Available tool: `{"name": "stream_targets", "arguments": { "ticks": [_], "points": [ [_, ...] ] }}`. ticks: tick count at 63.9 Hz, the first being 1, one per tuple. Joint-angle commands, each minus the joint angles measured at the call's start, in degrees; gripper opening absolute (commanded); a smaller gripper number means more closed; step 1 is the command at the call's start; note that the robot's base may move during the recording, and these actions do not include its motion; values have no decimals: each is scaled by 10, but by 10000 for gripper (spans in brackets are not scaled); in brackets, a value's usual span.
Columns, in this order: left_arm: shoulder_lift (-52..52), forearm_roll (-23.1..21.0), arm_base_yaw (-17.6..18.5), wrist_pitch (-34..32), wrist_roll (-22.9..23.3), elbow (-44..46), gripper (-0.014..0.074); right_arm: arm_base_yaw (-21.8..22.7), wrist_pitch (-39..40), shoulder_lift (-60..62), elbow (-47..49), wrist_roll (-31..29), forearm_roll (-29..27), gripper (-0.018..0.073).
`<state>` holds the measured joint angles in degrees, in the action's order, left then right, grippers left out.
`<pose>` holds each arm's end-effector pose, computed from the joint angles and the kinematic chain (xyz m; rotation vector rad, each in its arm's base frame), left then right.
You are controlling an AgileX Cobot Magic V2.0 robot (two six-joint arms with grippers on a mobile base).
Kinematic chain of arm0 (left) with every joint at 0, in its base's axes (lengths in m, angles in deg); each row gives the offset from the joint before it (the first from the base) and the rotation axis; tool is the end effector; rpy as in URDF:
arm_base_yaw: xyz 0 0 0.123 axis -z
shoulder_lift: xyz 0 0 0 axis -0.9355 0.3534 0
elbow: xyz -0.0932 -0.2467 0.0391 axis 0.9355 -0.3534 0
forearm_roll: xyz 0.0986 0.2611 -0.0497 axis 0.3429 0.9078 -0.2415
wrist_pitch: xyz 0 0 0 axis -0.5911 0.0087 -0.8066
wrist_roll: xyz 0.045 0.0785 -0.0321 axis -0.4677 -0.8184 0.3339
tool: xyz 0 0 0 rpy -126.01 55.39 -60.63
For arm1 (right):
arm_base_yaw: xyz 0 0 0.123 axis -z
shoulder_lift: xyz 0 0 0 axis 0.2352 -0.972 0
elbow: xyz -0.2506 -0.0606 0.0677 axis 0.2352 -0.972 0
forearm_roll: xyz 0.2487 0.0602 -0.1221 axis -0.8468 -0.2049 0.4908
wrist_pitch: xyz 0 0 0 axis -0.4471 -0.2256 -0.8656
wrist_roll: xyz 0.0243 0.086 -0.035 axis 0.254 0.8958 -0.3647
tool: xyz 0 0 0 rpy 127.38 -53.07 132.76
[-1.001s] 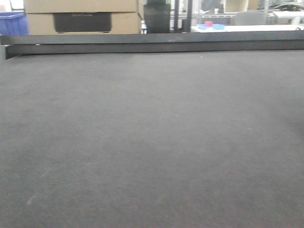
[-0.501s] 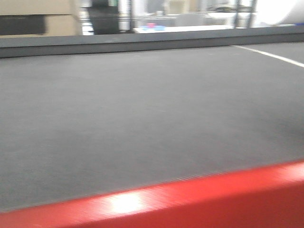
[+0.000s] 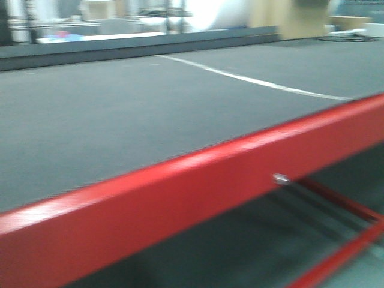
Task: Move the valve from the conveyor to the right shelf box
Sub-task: 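Drive the base away from the conveyor toward the blue-bin shelf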
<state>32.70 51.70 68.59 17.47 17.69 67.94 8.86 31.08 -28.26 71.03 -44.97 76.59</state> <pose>0.1512 -0.0016 0.4080 0.1340 1.6779 0.0832 0.1691 0.0187 0.3719 -0.1249 1.7433 0.0875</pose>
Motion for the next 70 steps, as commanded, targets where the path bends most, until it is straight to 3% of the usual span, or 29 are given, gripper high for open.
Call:
{"name": "stream_targets", "arguments": {
  "ticks": [1,70],
  "points": [
    [-4,-4,4,-32,3,4,-111,0,48,4,10,-2,3,-153],
    [-4,-4,4,-32,3,4,-111,0,48,4,10,-2,3,-153]
  ]
}}
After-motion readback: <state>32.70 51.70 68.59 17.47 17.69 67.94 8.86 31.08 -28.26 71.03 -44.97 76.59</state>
